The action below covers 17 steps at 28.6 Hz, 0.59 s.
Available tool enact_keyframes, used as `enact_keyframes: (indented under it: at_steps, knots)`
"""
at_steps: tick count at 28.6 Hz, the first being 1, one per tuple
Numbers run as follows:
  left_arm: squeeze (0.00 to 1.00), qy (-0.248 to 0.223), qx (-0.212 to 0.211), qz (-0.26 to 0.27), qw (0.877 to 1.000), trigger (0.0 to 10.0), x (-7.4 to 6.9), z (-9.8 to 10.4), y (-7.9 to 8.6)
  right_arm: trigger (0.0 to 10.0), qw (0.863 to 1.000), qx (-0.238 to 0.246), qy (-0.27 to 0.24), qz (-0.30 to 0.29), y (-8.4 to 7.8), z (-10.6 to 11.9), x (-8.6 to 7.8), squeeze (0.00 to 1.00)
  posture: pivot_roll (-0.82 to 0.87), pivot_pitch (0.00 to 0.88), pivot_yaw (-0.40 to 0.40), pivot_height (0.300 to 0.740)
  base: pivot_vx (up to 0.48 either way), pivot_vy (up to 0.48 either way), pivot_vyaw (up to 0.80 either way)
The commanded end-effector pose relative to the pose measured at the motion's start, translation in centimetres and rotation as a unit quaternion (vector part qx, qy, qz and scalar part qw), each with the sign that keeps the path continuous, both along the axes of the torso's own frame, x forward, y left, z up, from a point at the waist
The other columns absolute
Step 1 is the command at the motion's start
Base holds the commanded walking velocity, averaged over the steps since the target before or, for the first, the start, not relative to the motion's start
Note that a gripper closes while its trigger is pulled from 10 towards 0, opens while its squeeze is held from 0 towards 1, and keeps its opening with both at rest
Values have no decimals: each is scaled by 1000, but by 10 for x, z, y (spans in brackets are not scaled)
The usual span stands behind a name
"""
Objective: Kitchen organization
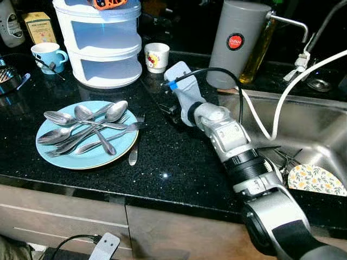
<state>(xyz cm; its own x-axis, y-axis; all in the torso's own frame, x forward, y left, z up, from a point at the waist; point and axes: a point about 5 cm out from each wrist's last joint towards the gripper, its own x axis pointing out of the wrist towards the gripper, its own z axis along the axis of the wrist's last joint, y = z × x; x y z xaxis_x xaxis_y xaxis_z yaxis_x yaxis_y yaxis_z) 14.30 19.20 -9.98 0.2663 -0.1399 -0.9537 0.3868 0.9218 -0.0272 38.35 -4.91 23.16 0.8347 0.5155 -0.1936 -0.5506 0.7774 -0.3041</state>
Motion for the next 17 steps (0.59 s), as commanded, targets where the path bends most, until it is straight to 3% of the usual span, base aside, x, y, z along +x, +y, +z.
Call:
enact_keyframes:
  at_steps: [1,9,17]
  knots:
    - [0,5,0,-7,1000,10000,-3,-1,-3,10000,1000,5,16,-5,4,0,1,0,9,0,-48,740,0,0,0]
    - [0,5,-2,-6,1000,10000,-4,-2,-3,10000,994,-22,72,-76,6,-11,8,0,7,0,-49,740,0,0,0]
    - [0,5,-3,-4,1000,10000,-4,-2,-4,10000,984,56,147,-88,7,-14,10,0,10,0,-54,740,0,0,0]
